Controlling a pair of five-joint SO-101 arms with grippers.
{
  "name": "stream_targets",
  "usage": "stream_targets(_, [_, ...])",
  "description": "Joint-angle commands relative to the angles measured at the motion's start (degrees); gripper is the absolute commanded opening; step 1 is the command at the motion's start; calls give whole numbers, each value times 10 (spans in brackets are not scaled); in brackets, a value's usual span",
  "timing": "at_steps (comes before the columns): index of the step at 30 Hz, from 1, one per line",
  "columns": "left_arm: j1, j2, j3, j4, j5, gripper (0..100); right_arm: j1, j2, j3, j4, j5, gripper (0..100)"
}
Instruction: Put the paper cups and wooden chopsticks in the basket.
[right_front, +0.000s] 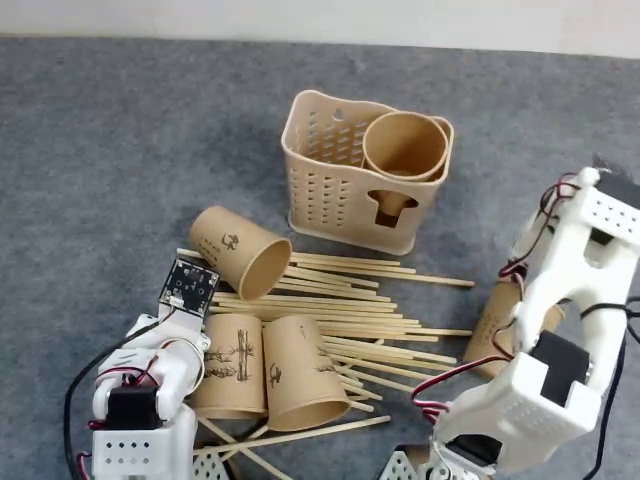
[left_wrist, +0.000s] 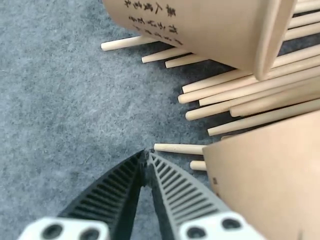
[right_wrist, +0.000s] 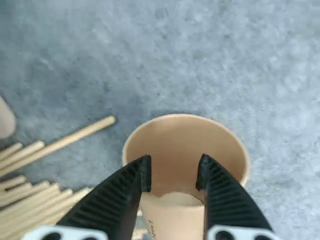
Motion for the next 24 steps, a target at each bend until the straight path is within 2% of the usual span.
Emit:
stream_targets(1, [-6, -2, -9, -11, -4, 5, 5, -6, -5, 25, 42, 157])
stream_targets(5, [-6, -2, -9, -11, -4, 5, 1, -8, -7, 50, 67, 157])
stream_targets(13, [-6, -2, -9, -11, -4, 5, -21, -8, -36, 52, 66, 162])
stream_targets(16, [-6, -2, -9, -11, -4, 5, -33, -7, -42, 51, 66, 197])
stream_targets(24, [-6, -2, -9, -11, -4, 5, -70, -8, -42, 2, 65, 221])
